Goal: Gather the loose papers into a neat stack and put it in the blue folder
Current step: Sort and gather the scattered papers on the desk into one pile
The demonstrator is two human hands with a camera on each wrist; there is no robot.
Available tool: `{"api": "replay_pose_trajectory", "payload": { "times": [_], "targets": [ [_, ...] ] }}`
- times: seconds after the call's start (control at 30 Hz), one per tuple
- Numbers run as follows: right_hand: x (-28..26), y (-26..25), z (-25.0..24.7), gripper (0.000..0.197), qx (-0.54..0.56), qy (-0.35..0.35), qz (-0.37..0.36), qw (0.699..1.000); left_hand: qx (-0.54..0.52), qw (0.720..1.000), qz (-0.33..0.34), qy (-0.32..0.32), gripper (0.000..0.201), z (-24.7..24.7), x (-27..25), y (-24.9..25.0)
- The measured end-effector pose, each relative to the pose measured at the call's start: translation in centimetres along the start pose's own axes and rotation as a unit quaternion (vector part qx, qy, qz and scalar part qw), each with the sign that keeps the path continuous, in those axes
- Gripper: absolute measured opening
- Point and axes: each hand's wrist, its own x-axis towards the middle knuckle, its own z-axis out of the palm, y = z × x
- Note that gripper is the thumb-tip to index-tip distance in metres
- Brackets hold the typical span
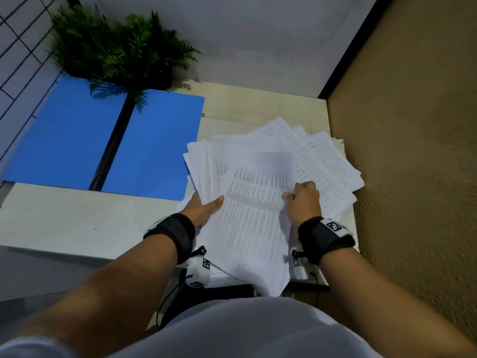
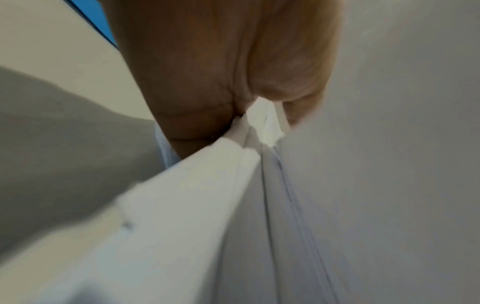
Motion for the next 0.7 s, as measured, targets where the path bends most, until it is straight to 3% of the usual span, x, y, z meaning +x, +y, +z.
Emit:
{"api": "replay_pose_trajectory", "payload": {
  "times": [0.13,0.2,0.3,0.37,0.47,0.53,0.6,0.63,0.7],
  "targets": [
    [2.2,-1.8,-1.0,0.032,-0.028,-0.029,-0.034,0.999,0.043,0.999,-0.028,0.005,0.081,-0.2,0.2,-0.2],
    [2.6,-2.8,-0.3,0.032,0.017,-0.054,-0.026,0.998,0.068,0.997,-0.029,-0.001,0.08,-0.3,0.4,-0.2],
    [2.3,-2.9,1.2,0.03,0.16,-0.08,0.014,0.984,0.119,0.992,-0.029,0.03,0.063,0.1,0.3,-0.1],
    [2.2,-1.9,1.4,0.044,0.257,-0.014,0.064,0.964,0.139,0.989,-0.02,0.056,0.054,0.2,0.7,-0.3],
    [2.2,1.8,-0.4,0.056,0.159,0.161,0.243,0.943,0.137,0.987,-0.015,0.079,0.049,-0.2,1.3,-0.8],
    [1.3,5.1,-1.8,0.06,0.13,0.144,0.367,0.91,0.129,0.987,-0.021,0.09,0.049,-0.2,1.5,-0.9],
    [0.4,7.4,-2.1,0.056,0.19,0.076,0.387,0.899,0.139,0.985,-0.027,0.098,0.048,0.0,1.8,-0.8],
    [0.2,8.0,-1.8,0.05,0.208,0.074,0.373,0.901,0.148,0.983,-0.034,0.1,0.048,-0.1,1.8,-0.8],
    [0.2,8.5,-0.9,0.043,0.191,0.137,0.307,0.922,0.158,0.982,-0.037,0.101,0.047,0.0,1.8,-0.8]
  ]
}}
